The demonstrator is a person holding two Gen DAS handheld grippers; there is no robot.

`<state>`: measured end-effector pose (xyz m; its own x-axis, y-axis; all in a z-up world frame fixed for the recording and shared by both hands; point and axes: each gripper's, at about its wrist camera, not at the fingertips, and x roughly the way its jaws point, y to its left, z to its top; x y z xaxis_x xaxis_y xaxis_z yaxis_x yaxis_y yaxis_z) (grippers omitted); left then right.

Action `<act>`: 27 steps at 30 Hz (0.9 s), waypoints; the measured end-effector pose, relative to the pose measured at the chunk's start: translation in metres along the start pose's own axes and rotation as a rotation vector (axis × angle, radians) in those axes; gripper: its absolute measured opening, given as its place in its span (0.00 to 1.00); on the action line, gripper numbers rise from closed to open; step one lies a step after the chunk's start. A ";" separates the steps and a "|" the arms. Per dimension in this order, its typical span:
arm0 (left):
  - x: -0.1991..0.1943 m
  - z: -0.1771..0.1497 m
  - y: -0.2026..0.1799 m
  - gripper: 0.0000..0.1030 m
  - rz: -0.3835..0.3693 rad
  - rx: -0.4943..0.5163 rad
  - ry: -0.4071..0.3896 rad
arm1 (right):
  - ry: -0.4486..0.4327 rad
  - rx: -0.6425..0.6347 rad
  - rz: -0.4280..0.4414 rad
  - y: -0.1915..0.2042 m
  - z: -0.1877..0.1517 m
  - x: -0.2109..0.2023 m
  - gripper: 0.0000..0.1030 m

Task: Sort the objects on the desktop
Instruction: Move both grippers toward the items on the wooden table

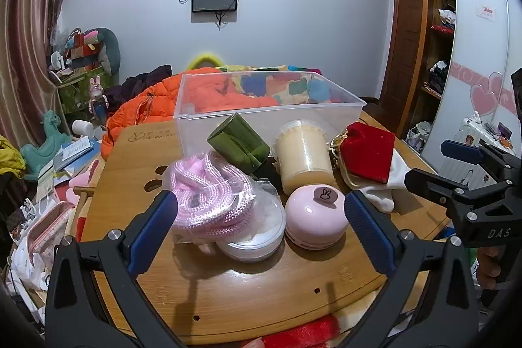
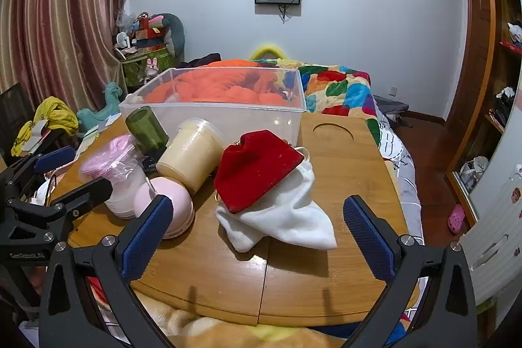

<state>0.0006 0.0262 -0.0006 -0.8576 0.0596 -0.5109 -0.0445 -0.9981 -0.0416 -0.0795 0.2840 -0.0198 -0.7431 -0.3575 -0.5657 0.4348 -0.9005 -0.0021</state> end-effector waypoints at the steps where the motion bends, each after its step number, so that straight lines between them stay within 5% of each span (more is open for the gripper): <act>1: 0.000 0.000 0.000 1.00 -0.001 0.000 0.000 | -0.002 0.000 0.000 0.001 -0.001 -0.001 1.00; 19: 0.002 -0.003 -0.006 1.00 -0.016 0.012 0.011 | 0.006 0.015 0.001 -0.001 -0.002 0.001 1.00; 27: -0.012 0.004 0.008 1.00 0.018 0.020 -0.058 | -0.029 -0.009 -0.036 -0.008 0.001 -0.007 1.00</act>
<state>0.0090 0.0173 0.0085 -0.8866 0.0418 -0.4607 -0.0388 -0.9991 -0.0160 -0.0786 0.2930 -0.0152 -0.7729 -0.3323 -0.5406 0.4121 -0.9106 -0.0295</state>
